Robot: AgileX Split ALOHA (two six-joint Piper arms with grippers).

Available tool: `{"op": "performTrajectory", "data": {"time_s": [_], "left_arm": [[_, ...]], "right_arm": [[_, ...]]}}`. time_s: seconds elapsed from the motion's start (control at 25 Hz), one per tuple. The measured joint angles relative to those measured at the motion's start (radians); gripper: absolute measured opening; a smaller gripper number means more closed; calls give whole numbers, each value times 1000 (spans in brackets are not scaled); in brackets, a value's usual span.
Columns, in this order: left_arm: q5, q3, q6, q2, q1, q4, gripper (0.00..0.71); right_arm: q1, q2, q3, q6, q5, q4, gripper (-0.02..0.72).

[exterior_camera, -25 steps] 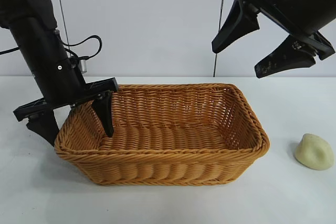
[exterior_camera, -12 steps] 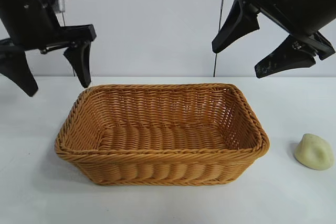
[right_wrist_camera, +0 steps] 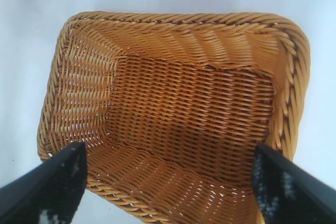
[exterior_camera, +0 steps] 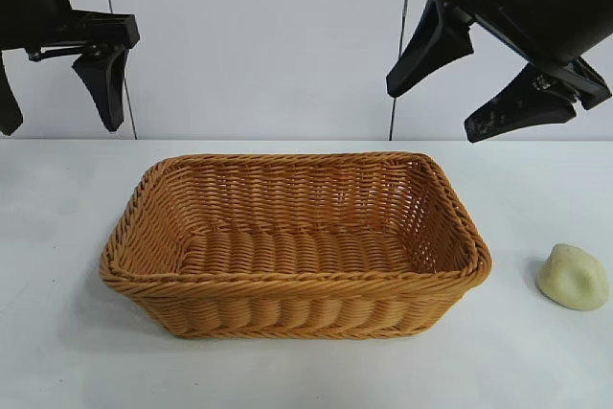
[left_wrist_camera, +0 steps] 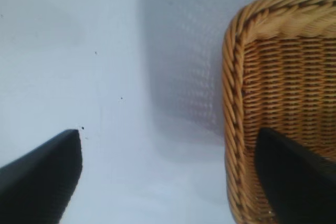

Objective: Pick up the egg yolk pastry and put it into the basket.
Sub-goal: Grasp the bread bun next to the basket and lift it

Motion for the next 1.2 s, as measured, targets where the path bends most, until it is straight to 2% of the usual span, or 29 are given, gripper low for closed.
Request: {"op": "performTrajectory", "data": {"time_s": [0.16, 0.32, 0.52, 0.76, 1.2], "left_arm": [[36, 0, 19, 0, 56, 2, 643], [89, 0, 52, -2, 66, 11, 643], [94, 42, 78, -59, 66, 11, 643], [97, 197, 97, -289, 66, 16, 643], [100, 544, 101, -832, 66, 29, 643]], "right_arm": [[0, 0, 0, 0, 0, 0, 613], [0, 0, 0, 0, 0, 0, 613], [0, 0, 0, 0, 0, 0, 613], [0, 0, 0, 0, -3, -1, 613], [0, 0, 0, 0, -3, -1, 613]]}}
